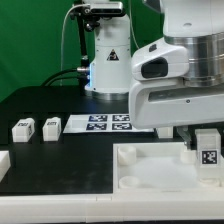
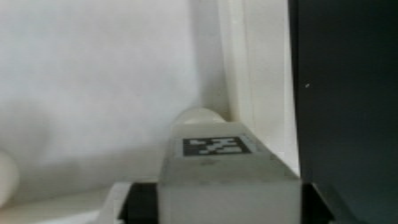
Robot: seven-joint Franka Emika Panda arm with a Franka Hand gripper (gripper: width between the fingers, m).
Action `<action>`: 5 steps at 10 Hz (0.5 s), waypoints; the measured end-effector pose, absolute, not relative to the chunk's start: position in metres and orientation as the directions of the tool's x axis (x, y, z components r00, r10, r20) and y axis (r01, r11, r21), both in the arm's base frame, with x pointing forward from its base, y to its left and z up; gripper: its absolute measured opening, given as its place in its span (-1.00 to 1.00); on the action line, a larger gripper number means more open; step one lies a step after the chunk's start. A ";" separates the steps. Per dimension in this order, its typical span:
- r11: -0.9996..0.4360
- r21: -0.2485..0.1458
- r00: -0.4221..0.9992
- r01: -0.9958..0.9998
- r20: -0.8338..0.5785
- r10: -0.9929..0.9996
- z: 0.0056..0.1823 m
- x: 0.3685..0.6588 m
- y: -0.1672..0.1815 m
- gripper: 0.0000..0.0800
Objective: Assemble one leg
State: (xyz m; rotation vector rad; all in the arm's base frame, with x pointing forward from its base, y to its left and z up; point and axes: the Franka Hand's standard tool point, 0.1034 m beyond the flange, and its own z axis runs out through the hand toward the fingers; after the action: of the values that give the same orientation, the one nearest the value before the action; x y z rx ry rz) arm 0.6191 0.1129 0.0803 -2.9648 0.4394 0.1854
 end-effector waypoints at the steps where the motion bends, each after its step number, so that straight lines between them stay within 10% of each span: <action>1: -0.927 -0.110 0.928 -0.358 -0.149 -0.341 0.080 0.619 0.113 -0.27; 5: -0.574 -0.051 0.572 -0.817 -0.192 -0.797 0.079 0.622 0.115 -0.27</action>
Offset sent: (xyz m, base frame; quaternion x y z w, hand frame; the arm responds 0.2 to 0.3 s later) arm 0.0011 -0.0046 -0.0031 -0.0008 0.0166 0.3820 0.9240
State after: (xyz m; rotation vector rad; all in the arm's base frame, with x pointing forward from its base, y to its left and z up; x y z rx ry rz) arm 0.6222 0.1155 0.0792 -2.6649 1.3763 0.2230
